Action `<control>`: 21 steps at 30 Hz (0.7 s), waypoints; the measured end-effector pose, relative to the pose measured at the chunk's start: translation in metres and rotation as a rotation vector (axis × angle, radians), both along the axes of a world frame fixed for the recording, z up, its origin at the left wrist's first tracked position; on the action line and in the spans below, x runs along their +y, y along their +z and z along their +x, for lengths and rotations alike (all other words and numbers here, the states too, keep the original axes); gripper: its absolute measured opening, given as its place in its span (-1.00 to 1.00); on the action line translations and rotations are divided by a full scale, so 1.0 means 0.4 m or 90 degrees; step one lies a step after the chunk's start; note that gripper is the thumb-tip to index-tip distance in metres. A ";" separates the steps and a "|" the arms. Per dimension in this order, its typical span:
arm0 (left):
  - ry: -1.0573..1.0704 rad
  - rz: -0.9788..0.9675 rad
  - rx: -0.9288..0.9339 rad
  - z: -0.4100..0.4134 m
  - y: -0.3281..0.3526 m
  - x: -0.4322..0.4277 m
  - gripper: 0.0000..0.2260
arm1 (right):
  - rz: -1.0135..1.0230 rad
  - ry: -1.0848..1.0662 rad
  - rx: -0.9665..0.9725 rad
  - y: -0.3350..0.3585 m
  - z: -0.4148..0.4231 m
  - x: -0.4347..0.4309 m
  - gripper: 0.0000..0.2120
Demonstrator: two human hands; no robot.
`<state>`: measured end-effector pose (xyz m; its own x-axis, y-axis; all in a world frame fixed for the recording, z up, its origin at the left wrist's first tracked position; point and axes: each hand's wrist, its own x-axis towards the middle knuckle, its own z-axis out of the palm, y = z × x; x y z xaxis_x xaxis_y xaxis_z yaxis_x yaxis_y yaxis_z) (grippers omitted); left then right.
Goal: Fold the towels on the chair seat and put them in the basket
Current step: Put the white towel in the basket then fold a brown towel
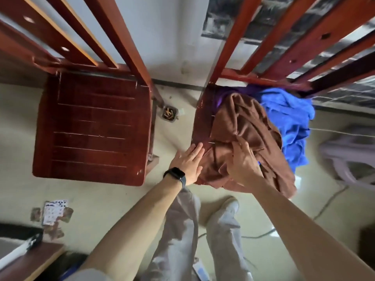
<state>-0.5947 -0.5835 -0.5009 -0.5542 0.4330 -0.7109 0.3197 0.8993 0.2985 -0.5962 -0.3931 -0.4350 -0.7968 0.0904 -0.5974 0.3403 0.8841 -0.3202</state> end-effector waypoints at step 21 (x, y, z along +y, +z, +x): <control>0.154 0.445 0.401 0.087 1.002 -0.015 -0.84 | -0.149 -0.176 0.340 0.893 0.237 -0.059 -0.73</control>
<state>-0.5597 -0.5896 -0.1002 -0.8748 0.4693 0.1206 0.4333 0.6463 0.6281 -0.5014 -0.4165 -0.0780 -0.9557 0.2508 -0.1539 0.2864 0.6732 -0.6818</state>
